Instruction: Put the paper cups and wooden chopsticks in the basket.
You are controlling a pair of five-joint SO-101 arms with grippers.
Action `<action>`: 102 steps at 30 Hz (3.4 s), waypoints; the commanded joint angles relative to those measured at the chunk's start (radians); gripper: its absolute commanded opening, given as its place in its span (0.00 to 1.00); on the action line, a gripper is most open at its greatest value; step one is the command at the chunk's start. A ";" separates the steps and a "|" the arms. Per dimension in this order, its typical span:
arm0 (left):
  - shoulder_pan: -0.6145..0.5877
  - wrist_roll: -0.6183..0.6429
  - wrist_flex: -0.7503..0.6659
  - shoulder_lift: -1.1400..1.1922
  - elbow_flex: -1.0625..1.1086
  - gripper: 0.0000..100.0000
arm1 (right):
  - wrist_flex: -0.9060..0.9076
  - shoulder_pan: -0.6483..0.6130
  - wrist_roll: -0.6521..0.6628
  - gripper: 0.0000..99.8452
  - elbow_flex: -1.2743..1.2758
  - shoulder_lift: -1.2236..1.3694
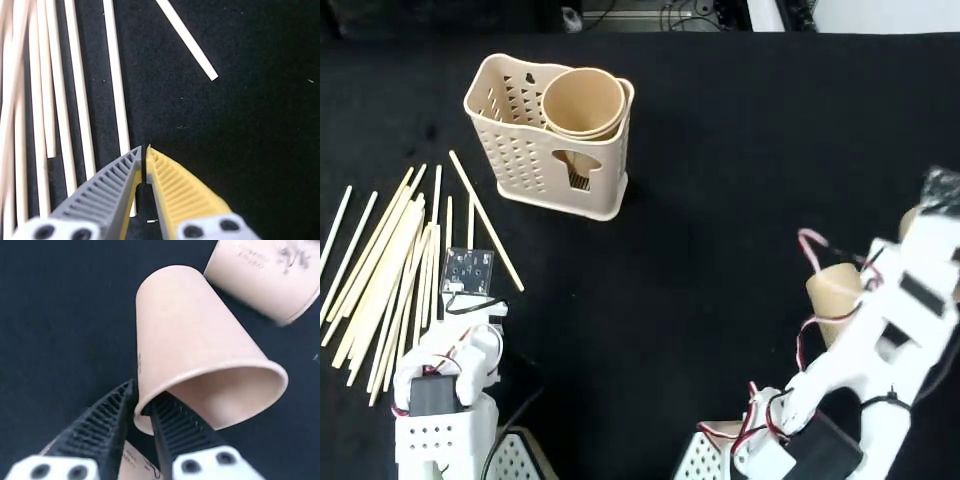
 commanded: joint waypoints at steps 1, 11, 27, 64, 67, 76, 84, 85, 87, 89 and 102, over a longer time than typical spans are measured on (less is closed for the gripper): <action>0.007 0.008 0.006 -0.009 0.013 0.03 | 0.239 -0.078 -0.044 0.01 -0.294 -0.015; 0.007 0.008 0.006 -0.009 0.013 0.03 | 0.853 -0.566 -0.115 0.01 -0.951 -0.004; 0.007 0.008 0.006 -0.009 0.013 0.03 | 0.736 -1.249 -0.120 0.01 -1.170 0.143; 0.007 0.008 0.006 -0.009 0.013 0.03 | 1.003 -1.293 -0.112 0.29 -1.900 0.633; 0.007 0.008 0.006 -0.009 0.013 0.03 | 0.941 -1.349 -0.118 0.29 -1.891 0.647; 0.007 0.008 0.006 -0.009 0.013 0.03 | 0.881 -1.409 -0.112 0.29 -1.939 0.742; 0.007 0.008 0.006 -0.009 0.013 0.03 | 1.082 -1.284 -0.110 0.29 -2.198 0.656; 0.007 0.008 0.006 -0.009 0.013 0.03 | 1.112 -1.254 -0.114 0.29 -2.209 0.647; 0.007 0.008 0.006 -0.009 0.013 0.03 | 1.168 -1.174 -0.120 0.29 -2.221 0.630; 0.007 0.008 0.006 -0.009 0.013 0.03 | 1.177 -1.071 -0.161 0.29 -2.199 0.619; 0.007 0.008 0.006 -0.009 0.013 0.03 | 1.152 -0.939 -0.516 0.29 -1.661 0.567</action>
